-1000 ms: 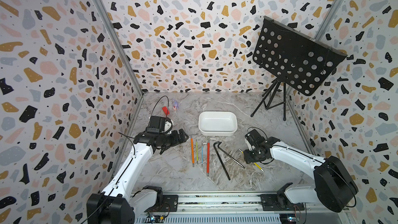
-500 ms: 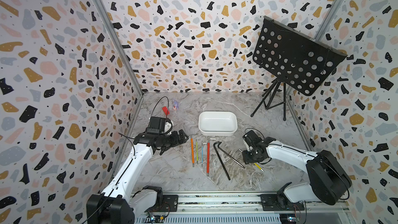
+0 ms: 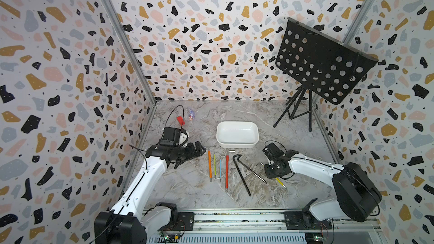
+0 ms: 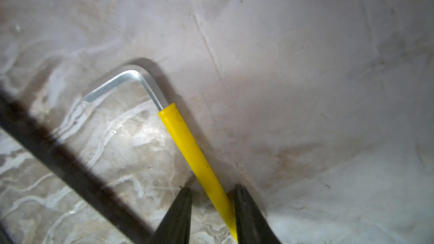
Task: Put the hex key on the desktop into the storage box
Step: Pick up the Allen key from the center of the board.
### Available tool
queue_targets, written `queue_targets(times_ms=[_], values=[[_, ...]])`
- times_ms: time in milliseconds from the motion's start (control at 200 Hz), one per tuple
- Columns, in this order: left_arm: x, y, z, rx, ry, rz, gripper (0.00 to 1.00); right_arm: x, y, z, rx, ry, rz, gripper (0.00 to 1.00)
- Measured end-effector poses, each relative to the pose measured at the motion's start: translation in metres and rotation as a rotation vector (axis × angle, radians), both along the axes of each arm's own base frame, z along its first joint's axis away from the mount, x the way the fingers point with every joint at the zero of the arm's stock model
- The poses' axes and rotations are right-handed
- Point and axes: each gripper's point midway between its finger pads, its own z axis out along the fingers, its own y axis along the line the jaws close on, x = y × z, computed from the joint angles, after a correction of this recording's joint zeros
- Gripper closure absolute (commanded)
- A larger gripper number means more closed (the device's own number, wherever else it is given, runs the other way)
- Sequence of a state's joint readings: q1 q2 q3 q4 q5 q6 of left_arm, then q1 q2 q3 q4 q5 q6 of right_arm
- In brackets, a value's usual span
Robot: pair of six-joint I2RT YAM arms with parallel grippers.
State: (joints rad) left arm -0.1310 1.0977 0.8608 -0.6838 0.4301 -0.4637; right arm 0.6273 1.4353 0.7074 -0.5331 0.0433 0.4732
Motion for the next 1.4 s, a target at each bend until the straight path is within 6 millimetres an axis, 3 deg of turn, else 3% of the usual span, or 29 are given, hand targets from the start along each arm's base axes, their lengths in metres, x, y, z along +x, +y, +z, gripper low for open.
queue_targets(times_ms=[280, 355, 846, 1397], values=[[0.000, -0.001, 0.000, -0.003, 0.001, -0.002, 0.00, 0.001, 0.006, 0.000, 0.014, -0.019, 0.000, 0.91], [0.000, -0.001, 0.000, -0.003, 0.001, -0.002, 0.00, 0.001, 0.006, 0.000, 0.015, -0.024, -0.004, 1.00], [-0.003, 0.000, 0.002, -0.004, -0.009, -0.002, 0.00, -0.006, 0.003, 0.005, 0.028, -0.042, -0.001, 1.00], [-0.009, -0.011, 0.020, -0.044, -0.052, -0.020, 0.00, -0.006, 0.004, 0.051, 0.100, -0.133, 0.018, 1.00]])
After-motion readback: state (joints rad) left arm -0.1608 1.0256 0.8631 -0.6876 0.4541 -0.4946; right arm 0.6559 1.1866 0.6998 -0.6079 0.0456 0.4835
